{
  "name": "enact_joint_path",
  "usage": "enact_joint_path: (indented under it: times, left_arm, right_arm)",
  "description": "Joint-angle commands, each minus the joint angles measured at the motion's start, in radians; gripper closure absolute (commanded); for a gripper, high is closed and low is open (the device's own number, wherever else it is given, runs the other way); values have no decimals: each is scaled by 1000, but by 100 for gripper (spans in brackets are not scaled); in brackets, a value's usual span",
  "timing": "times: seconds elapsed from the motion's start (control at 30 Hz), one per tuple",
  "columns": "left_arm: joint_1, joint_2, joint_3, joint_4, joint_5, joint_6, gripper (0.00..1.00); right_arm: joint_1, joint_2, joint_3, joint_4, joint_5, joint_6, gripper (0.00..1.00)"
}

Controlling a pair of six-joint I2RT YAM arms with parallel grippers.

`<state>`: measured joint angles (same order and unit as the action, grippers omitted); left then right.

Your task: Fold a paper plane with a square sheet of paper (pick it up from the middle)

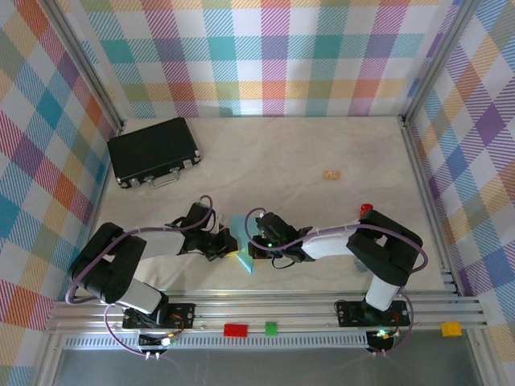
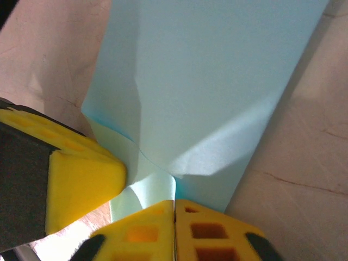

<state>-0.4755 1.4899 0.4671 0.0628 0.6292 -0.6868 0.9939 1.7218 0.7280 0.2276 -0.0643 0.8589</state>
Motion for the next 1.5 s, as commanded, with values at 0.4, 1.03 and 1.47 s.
enact_joint_path:
  times: [0.4,1.03,1.47]
  left_arm:
    - [-9,3,-42,-63,-87,14,100]
    - [-9,-6,-42,-54,-86,5,100]
    - [-9,2,-36,-56,-85,8,100]
  right_arm:
    - [-31,-194,65,-270,-61,16,59]
    - [64,20,183,-275,-217,100,100]
    - [64,-45,117,-178,-228,133,100]
